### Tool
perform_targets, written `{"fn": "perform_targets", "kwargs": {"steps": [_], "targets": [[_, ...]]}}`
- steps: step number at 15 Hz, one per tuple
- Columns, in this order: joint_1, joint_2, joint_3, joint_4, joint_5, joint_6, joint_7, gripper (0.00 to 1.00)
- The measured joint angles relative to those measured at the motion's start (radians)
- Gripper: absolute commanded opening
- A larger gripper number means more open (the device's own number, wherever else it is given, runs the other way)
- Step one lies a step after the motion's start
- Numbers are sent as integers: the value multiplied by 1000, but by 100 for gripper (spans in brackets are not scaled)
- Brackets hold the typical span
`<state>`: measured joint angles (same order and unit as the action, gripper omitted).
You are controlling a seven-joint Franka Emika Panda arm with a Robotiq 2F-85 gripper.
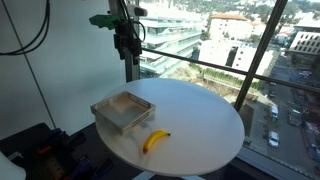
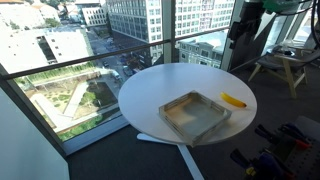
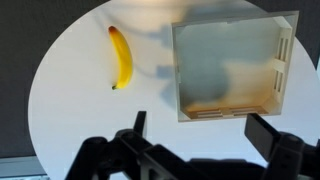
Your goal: Remove the banana plush toy from the table and put it on the wooden tray
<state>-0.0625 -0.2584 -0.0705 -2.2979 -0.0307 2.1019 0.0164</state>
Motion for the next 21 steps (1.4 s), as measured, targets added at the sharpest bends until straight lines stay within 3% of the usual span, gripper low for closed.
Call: {"fn": "perform_targets", "kwargs": {"steps": [6,21], "targets": [[-13,125,-26,58,0,23,-34,100],[-47,357,-48,83,-1,250,-120,100]]}}
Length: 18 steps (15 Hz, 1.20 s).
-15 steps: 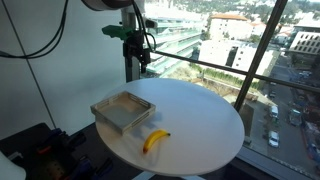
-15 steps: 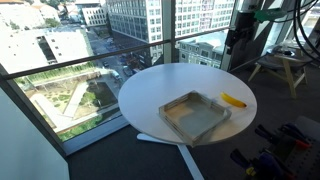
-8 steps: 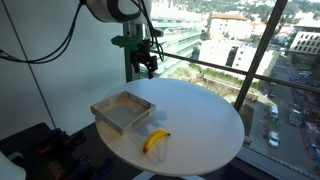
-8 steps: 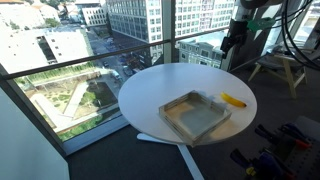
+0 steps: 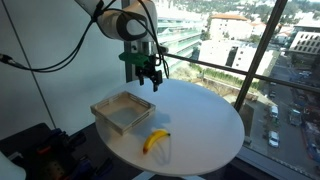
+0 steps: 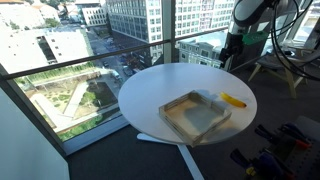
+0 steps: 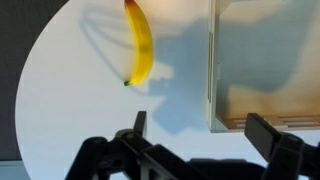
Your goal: Remove the banana plush toy from the table and put it on the wooden tray
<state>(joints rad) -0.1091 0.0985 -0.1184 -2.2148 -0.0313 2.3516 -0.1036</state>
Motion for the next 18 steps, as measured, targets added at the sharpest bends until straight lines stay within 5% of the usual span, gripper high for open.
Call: {"fn": "perform_targets", "kwargs": {"steps": [18], "targets": [[-79,147,-60,18,0,25,-20,100]]}}
